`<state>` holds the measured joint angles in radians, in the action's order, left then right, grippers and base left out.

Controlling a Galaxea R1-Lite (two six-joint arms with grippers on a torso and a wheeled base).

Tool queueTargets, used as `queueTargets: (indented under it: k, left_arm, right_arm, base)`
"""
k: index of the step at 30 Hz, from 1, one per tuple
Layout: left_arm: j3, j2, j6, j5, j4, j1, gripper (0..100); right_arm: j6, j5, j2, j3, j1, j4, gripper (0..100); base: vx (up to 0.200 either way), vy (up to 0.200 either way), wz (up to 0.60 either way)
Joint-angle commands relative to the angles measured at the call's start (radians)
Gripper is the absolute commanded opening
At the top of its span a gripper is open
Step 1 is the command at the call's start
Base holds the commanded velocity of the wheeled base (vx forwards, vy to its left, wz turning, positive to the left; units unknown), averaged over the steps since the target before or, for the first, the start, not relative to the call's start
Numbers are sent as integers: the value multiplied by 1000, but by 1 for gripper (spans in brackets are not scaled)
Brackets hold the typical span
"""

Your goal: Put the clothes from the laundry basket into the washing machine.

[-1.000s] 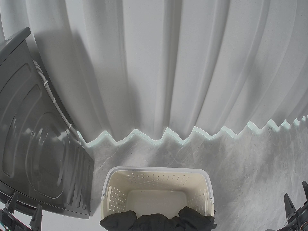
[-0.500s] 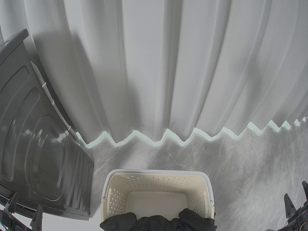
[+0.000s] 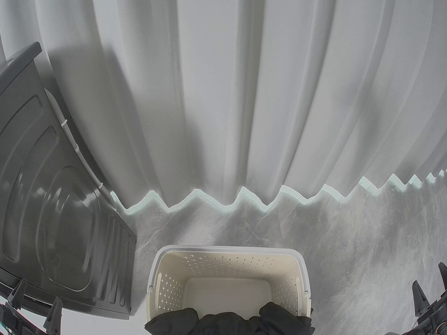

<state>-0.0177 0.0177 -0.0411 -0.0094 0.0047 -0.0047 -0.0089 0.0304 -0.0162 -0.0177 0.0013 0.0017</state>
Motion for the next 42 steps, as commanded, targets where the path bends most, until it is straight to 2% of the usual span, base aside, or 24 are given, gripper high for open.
queueTargets:
  k: [1, 11, 42]
  left_arm:
    - [15, -15, 0, 0, 0, 0, 100]
    - [15, -15, 0, 0, 0, 0, 100]
    - [15, -15, 0, 0, 0, 0, 100]
  right_arm:
    - [0, 0, 16, 18, 0, 0, 100]
    - [0, 0, 16, 18, 0, 0, 100]
    - [0, 0, 16, 18, 0, 0, 100]
  base:
    - [0, 0, 0]
    - [0, 0, 0]
    - [-200, 0, 0]
